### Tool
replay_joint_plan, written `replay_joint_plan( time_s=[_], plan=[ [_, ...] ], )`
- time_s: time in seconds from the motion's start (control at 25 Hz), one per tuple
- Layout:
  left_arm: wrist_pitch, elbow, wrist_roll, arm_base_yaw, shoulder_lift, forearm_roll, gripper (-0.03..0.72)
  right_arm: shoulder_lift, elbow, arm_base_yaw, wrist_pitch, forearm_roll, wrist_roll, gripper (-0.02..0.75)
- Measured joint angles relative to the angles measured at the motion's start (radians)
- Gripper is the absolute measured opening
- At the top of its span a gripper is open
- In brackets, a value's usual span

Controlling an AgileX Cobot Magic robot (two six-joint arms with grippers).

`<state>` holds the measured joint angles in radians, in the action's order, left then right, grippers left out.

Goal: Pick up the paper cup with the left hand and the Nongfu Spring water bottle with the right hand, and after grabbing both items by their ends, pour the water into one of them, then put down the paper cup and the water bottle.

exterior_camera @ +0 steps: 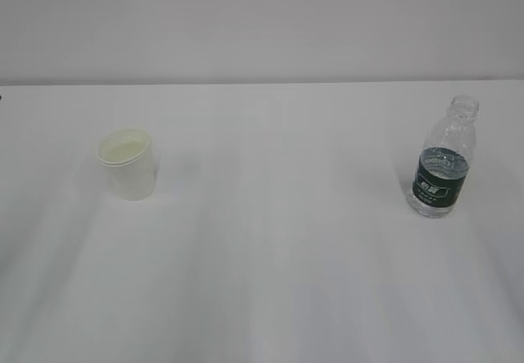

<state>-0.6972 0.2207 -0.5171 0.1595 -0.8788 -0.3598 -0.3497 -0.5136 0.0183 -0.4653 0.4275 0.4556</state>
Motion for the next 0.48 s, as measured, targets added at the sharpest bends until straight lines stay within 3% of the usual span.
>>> replay_joint_plan(
  time_s=[0.28, 0.48],
  plan=[
    [0.169, -0.001, -0.026, 0.000, 0.213, 0.009, 0.576, 0.000, -0.087, 0.000, -0.120, -0.148, -0.118, 0.592],
    [0.426, 0.059, -0.031, 0.000, 0.377, 0.011, 0.576, 0.000, -0.116, 0.000, -0.193, -0.306, -0.224, 0.591]
  ],
)
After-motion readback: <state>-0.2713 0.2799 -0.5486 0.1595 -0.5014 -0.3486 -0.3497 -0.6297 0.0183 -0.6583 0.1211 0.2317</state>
